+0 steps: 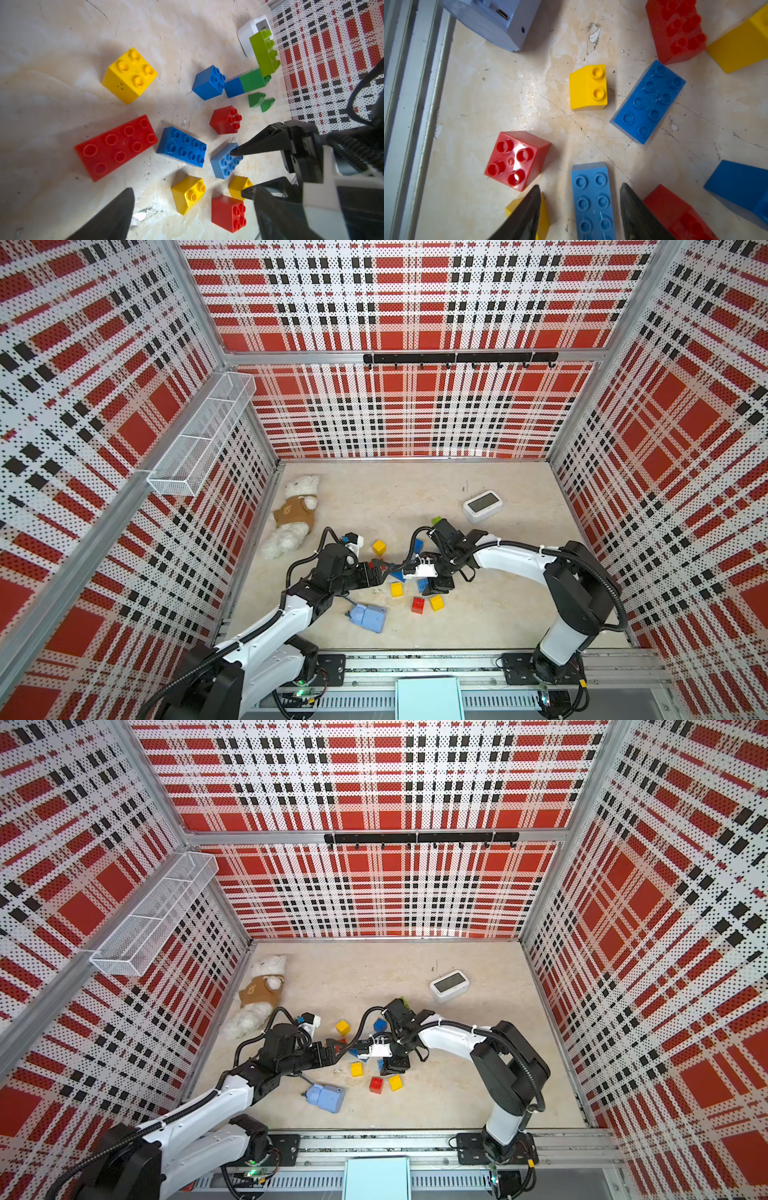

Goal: Assemble a fork with lego
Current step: Pick up the lego brick from the center of the board.

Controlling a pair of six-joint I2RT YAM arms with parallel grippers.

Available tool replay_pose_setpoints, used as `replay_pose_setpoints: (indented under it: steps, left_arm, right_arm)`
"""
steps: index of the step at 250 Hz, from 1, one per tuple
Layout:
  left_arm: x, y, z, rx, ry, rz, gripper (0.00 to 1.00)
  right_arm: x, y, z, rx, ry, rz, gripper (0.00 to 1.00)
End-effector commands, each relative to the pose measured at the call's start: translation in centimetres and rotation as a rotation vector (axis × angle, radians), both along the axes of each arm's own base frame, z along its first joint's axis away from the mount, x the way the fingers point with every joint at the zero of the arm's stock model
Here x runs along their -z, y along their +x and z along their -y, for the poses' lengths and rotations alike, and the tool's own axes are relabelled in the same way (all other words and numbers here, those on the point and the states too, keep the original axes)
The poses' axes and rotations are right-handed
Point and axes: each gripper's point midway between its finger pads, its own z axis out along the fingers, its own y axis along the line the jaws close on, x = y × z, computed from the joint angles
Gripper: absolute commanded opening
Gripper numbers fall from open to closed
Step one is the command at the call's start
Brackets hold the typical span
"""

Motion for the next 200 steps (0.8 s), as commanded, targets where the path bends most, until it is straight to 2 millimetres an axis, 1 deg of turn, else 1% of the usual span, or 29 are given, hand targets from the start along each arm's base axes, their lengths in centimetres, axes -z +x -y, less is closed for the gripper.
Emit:
replay_pose_setpoints:
  steps: [1,52,112,159,200]
  left_arm:
    - [-1.1,0.5,0.5,0.009,-0.032,0.031,0.92]
    - [-0.8,0.6,0.6,0.012,-0.032,0.025,0.92]
    - [-0.8,0.7,0.6,0.011,-0.029,0.029,0.92]
    - [-0.6,0.6,0.6,0.011,-0.027,0.029,0.91]
    - [-0.7,0.7,0.6,0.010,-0.025,0.032,0.91]
  right_arm:
    - [-0.1,1.3,-0.7,-0.030,0.020,0.063,0.61]
    - [1.0,1.5,-0.3,-0.028,-0.021,0.065,0.55]
    - [1.5,1.6,-0.1,-0.034,-0.049,0.058,0.46]
    - [1.6,1.7,-0.2,-0.033,-0.055,0.058,0.42]
    - [1.9,1.6,-0.1,-0.035,-0.070,0.053,0.44]
